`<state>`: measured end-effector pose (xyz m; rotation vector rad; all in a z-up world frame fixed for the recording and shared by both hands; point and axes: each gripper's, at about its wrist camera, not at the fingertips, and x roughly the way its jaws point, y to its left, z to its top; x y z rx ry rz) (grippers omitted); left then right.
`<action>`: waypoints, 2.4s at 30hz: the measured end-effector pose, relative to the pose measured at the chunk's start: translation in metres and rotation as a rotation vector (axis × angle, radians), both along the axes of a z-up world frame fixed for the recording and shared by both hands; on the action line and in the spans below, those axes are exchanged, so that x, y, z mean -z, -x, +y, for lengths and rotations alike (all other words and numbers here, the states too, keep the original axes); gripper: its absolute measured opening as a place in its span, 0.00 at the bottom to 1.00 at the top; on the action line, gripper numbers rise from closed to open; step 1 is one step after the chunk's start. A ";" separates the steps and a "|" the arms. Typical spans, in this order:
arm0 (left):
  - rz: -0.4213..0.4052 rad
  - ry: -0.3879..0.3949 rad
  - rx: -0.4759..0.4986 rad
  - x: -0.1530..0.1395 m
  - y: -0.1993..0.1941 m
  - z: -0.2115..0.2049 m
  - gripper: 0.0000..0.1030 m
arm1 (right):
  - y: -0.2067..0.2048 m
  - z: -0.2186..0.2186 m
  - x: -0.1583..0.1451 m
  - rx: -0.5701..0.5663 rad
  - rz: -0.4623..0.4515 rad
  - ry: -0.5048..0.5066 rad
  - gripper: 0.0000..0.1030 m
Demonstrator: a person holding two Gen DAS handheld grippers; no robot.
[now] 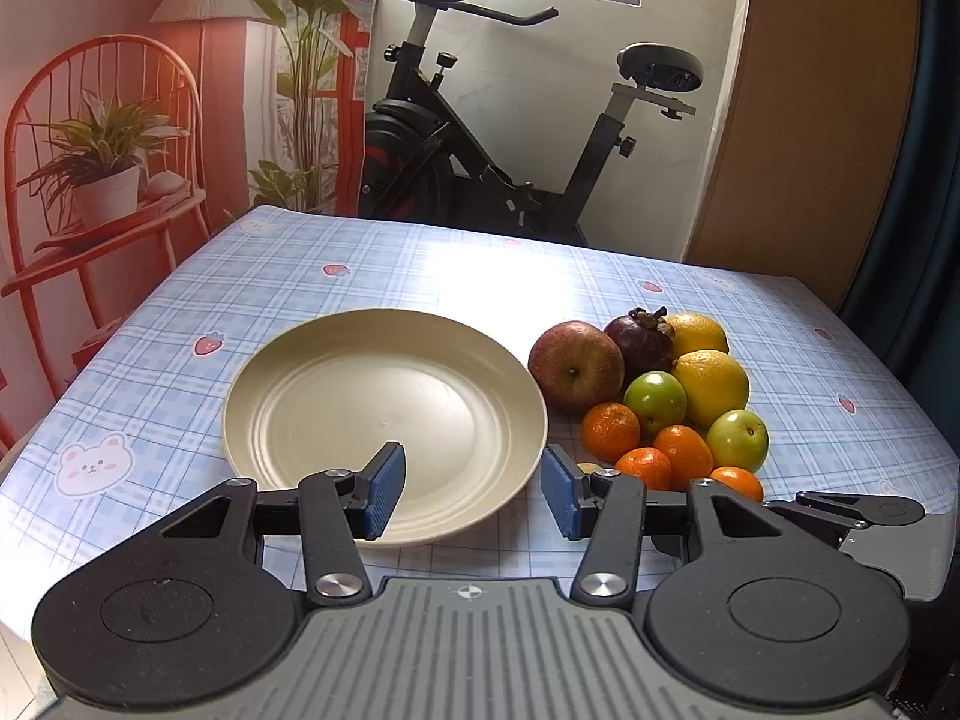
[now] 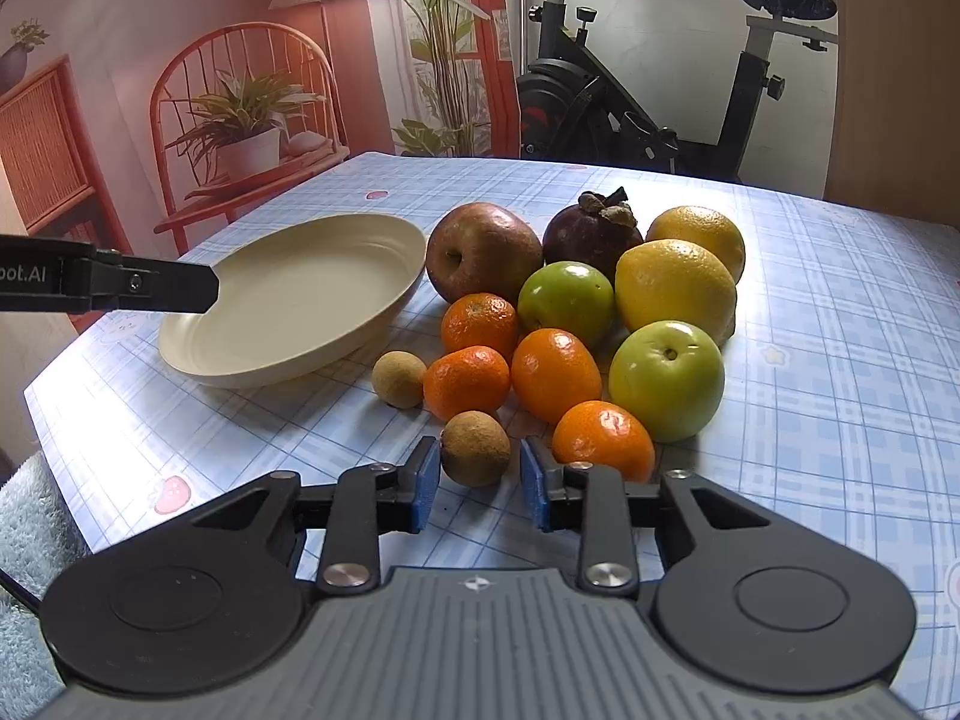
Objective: Organize fruits
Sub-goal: 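Lower both tools toward the fruit pile beside the plate, then grasp a small brown fruit with the left tool while the right tool grasps another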
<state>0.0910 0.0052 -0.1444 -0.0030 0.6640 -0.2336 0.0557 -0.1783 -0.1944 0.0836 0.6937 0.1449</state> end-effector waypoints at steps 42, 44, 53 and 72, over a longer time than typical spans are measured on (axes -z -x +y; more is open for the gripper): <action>0.060 -0.121 0.243 0.031 -0.034 -0.067 0.25 | 0.040 -0.076 -0.015 0.212 -0.229 -0.128 0.27; 0.067 -0.123 0.238 0.032 -0.035 -0.068 0.25 | 0.040 -0.080 -0.012 0.218 -0.225 -0.142 0.27; 0.089 -0.114 0.222 0.039 -0.034 -0.067 0.26 | 0.038 -0.080 -0.011 0.186 -0.225 -0.161 0.27; 0.147 -0.115 0.204 0.054 -0.038 -0.069 0.28 | 0.033 -0.088 -0.010 0.188 -0.197 -0.209 0.28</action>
